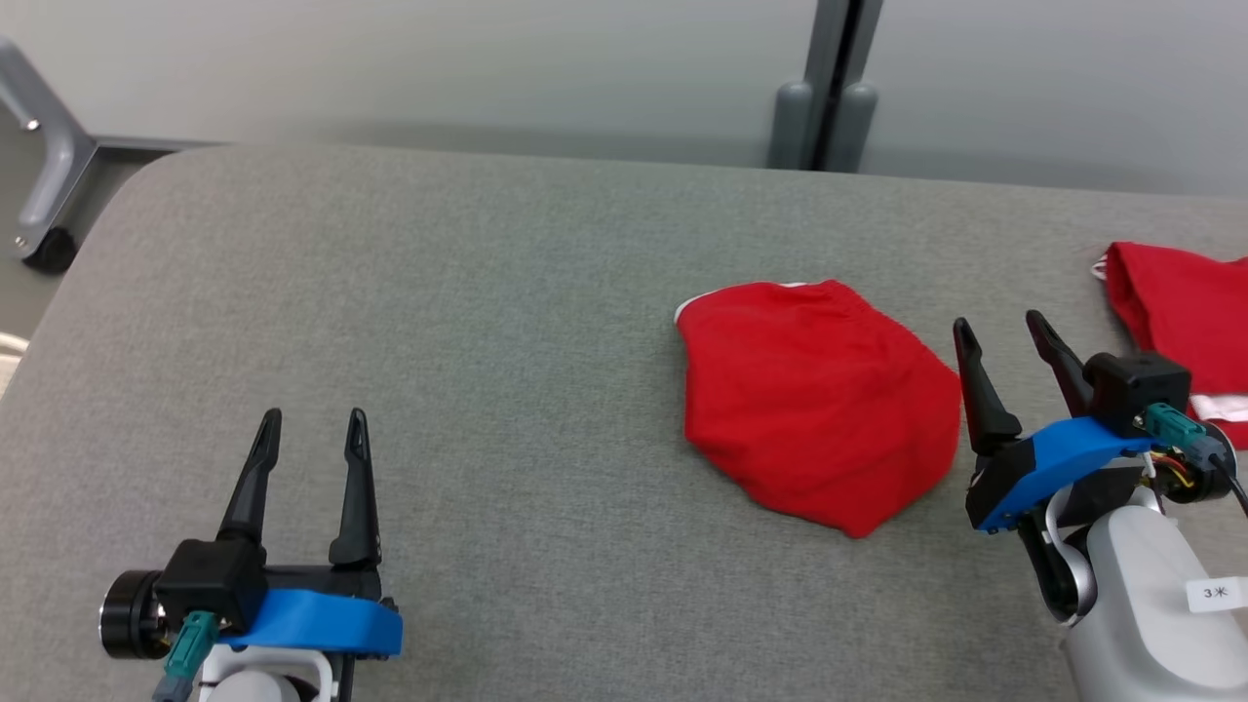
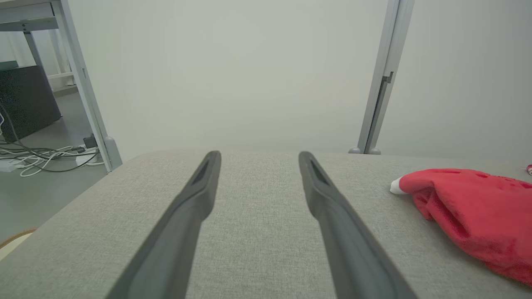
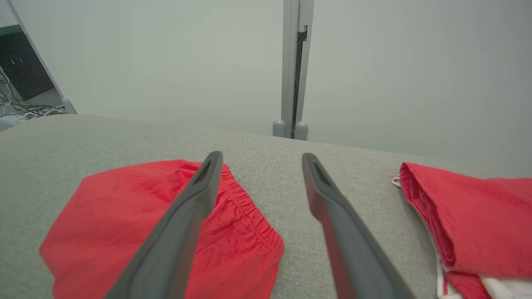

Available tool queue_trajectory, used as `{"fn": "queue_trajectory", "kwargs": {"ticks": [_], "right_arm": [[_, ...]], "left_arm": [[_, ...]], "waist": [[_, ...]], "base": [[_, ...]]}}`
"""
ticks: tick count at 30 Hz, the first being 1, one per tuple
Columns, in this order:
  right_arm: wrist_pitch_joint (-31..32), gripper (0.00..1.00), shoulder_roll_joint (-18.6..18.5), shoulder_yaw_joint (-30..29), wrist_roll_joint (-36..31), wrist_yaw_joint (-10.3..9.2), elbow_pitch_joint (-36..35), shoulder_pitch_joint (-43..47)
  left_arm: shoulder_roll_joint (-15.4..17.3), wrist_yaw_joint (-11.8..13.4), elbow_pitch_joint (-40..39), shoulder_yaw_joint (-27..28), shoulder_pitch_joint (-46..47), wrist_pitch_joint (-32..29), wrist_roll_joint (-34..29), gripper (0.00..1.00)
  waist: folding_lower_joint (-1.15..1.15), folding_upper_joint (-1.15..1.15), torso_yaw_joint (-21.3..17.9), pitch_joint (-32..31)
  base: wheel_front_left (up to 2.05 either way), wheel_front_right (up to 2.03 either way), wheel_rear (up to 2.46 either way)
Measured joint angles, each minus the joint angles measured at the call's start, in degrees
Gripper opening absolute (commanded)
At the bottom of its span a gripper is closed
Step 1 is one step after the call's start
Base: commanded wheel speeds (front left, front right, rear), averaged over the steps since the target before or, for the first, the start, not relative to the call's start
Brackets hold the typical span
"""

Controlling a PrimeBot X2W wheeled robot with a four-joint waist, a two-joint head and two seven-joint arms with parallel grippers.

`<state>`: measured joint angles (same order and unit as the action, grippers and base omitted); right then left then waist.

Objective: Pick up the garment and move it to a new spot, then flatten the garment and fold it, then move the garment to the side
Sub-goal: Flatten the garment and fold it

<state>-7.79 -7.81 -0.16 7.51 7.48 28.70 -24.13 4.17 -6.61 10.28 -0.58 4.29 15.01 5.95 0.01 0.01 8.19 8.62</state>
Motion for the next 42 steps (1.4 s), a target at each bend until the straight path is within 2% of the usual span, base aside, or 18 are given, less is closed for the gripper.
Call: {"fn": "queue_trajectory", "kwargs": {"ticks": [10, 21, 22, 23, 24, 29, 33, 39, 42], "right_arm": [[-0.9, 1.0, -1.6, -1.4, -0.2, 0.0, 15.9, -3.4], [-3.5, 1.0, 0.3, -1.0, -0.1, -0.08, 27.2, -7.4], [-3.7, 0.64, 0.5, -0.7, 0.2, -0.09, 27.9, -7.7], [-4.0, 0.21, 0.7, -0.4, 0.5, -0.09, 28.6, -8.1], [-4.2, 0.0, 0.8, -0.2, 0.8, -0.09, 29.2, -8.4], [-6.0, 0.0, 0.5, 0.3, 1.8, 0.08, 30.5, -8.5], [-6.8, 0.0, -2.7, -0.5, 3.0, 0.02, 29.9, -8.1], [-7.1, 0.0, -7.2, -2.8, 4.5, 0.02, 23.7, -6.5], [-7.2, 0.0, -8.2, -3.7, 4.7, 0.01, 18.8, -5.4]], "left_arm": [[-0.5, -0.4, 0.2, -0.5, 2.2, 0.1, 0.0, 1.0], [-0.9, -0.5, 0.7, -0.1, 3.0, 0.0, 0.2, 1.0], [-0.9, -0.5, 0.7, 0.0, 3.0, 0.0, 0.2, 1.0], [-0.9, -0.5, 0.8, 0.1, 3.0, 0.0, 0.2, 1.0], [-0.9, -0.5, 0.8, 0.1, 3.0, 0.0, 0.1, 1.0], [-1.0, -0.5, 1.3, 0.4, 2.9, 0.1, 0.1, 1.0], [-1.0, -0.5, 1.7, 0.5, 2.7, 0.0, 0.1, 1.0], [-1.1, -0.6, 1.8, 0.6, 1.6, 0.0, 0.1, 1.0], [-1.1, -0.6, 1.8, 0.6, 1.4, 0.0, 0.1, 1.0]], "waist": [[0.0, 0.0, 3.9, 3.7], [-0.01, 0.0, 5.0, 5.2], [-0.01, 0.0, 4.9, 5.1], [-0.01, -0.01, 4.8, 5.1], [-0.01, 0.0, 4.7, 5.0], [0.0, 0.0, 3.6, 4.0], [0.0, 0.0, 2.6, 2.7], [-0.01, 0.0, 1.0, 0.9], [-0.01, 0.0, 0.3, 0.2]], "base": [[0.0, 0.0, 0.0], [0.0, 0.0, 0.0], [0.0, 0.0, 0.0], [0.0, 0.0, 0.0], [0.0, 0.0, 0.0], [0.0, 0.0, 0.0], [0.0, 0.0, 0.0], [0.0, 0.0, 0.0], [0.0, 0.0, 0.0]]}}
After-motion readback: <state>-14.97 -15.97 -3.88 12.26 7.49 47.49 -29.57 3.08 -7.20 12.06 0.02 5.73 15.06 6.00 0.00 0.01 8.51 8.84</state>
